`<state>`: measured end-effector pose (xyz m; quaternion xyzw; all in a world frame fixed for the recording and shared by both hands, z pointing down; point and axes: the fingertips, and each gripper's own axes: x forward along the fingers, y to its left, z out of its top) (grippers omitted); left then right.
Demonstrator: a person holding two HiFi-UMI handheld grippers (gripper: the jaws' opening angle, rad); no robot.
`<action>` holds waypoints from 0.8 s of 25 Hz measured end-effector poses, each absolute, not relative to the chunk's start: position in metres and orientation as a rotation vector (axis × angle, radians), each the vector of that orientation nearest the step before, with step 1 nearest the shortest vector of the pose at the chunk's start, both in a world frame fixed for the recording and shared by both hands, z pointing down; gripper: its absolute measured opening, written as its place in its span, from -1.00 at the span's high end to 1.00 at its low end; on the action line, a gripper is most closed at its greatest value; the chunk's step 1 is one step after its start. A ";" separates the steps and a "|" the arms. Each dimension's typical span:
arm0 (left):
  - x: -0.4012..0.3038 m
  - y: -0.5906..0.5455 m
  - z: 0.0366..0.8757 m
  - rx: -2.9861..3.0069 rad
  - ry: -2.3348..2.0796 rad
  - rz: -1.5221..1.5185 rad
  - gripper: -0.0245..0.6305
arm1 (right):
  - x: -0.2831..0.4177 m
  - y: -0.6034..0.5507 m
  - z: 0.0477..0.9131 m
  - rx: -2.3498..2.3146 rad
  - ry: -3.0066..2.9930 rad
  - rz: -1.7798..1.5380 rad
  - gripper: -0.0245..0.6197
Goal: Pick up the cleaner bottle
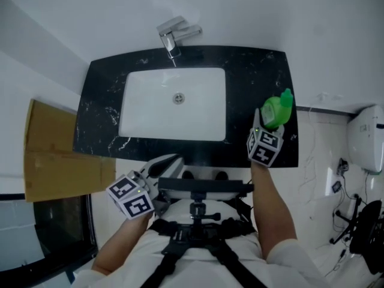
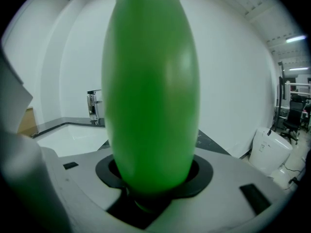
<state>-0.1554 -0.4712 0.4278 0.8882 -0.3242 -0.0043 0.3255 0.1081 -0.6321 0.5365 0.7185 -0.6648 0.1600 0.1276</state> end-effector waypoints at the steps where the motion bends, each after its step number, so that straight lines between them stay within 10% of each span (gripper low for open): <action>1: -0.158 -0.473 0.426 2.336 -0.834 -0.009 0.79 | 0.108 -0.632 0.536 2.090 -1.933 0.465 0.32; 20: -0.175 -0.504 0.416 2.392 -0.753 0.000 0.79 | 0.093 -0.631 0.542 1.891 -2.041 0.444 0.30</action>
